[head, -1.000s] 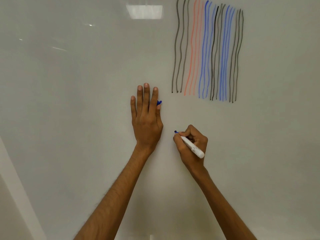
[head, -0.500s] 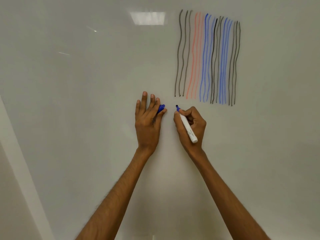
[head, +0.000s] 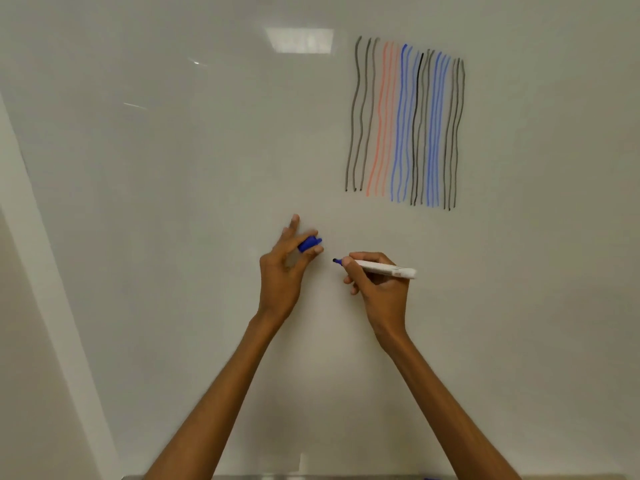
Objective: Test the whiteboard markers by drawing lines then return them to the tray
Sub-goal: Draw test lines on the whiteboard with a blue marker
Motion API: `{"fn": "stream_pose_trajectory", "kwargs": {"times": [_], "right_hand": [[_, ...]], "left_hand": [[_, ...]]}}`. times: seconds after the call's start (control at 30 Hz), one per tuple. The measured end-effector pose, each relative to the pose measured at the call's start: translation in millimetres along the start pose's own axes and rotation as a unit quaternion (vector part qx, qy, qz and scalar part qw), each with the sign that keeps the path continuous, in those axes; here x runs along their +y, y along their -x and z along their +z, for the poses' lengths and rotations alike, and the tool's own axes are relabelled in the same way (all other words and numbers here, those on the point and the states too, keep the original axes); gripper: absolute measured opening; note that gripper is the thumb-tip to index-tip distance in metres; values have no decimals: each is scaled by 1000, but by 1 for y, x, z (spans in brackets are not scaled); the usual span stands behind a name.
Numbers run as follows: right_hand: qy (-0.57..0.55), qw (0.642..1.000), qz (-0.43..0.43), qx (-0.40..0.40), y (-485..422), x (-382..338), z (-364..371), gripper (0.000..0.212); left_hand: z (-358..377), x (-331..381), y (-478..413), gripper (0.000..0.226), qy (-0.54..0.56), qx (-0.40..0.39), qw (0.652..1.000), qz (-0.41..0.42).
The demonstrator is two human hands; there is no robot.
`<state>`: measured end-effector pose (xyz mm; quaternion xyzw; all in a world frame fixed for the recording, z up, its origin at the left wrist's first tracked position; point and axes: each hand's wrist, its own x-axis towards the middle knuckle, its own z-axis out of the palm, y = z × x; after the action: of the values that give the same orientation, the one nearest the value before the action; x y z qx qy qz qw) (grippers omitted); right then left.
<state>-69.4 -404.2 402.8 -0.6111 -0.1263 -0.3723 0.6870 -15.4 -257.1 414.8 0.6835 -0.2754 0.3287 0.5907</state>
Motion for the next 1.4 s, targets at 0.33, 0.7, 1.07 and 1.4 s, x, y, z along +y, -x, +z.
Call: {"fn": "stream_pose_trajectory", "kwargs": {"times": [0.33,0.7,1.07,1.4], "right_hand": [[-44,989,130,-62,108,16,7,22],[-21,981,152,-121,171,46,30,20],[-23,962,210,-172,207,68,38,16],[-35,951,296,-88,244,74,49,28]], "left_hand": [[-69,-6,157,40,21,-93,973,-210],[-99,-9,215,42,-4,-60,959,-277],[-113,-16,246,18,-55,-87,952,-287],[-118,-24,276,20,-117,-80,953,-268]]}}
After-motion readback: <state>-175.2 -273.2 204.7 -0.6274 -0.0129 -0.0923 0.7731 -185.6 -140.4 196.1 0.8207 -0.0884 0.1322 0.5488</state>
